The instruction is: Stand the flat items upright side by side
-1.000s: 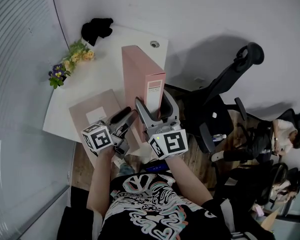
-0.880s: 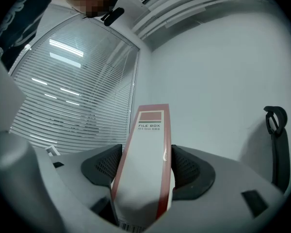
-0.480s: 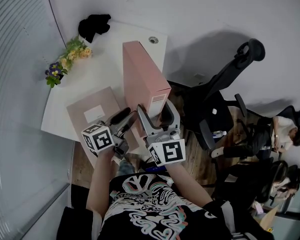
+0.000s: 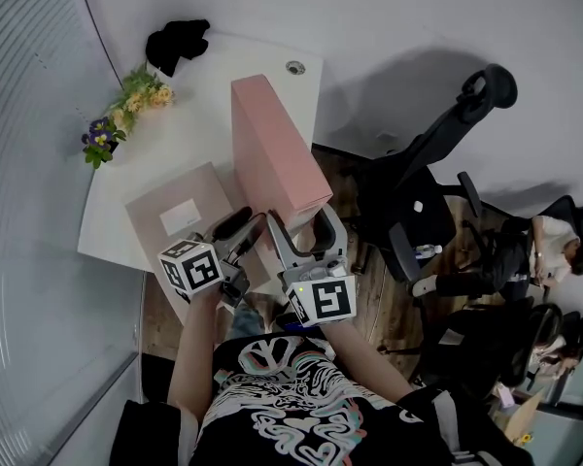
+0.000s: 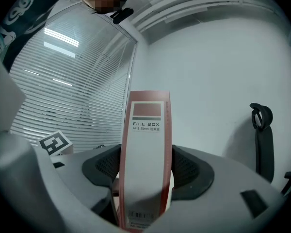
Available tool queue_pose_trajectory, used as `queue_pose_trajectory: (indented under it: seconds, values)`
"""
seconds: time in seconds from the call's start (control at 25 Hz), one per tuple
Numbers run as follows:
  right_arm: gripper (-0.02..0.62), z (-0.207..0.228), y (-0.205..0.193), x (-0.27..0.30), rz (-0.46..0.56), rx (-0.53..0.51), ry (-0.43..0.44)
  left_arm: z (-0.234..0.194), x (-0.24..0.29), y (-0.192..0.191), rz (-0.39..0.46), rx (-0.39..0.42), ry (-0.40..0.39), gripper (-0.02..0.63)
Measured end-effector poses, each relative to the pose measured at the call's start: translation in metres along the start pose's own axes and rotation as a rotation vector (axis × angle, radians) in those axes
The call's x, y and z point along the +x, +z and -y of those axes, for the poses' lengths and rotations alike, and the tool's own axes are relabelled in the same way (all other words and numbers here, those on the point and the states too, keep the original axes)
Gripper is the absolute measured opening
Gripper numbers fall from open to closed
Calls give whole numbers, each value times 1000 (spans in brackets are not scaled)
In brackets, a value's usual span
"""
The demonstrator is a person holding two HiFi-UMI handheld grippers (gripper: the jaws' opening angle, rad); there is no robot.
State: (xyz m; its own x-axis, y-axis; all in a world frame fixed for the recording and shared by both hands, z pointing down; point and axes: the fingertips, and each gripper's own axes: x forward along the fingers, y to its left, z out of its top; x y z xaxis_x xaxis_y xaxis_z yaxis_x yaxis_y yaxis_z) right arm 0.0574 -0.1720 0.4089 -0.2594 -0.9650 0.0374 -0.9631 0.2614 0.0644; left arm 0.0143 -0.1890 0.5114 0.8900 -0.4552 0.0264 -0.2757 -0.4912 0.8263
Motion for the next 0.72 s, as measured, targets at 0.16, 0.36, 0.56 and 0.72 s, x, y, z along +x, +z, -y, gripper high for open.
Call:
queue_pose_trajectory:
  seconds: [0.16,0.36,0.56,0.72]
  values:
    - [299,0,-16,-5,-42,13,-10,-4,0,-5,-10,-1,7,195]
    - [298,1,-35,-8,-87,35,-20,-6,1,-9,-16,-11,2,196]
    - [299,1,-35,-9,-79,52,-15,-5,1,-10,-12,-25,-7,196]
    - [295,1,-36,-7,-80,63,-12,-7,1,-10,-8,-33,-9,199]
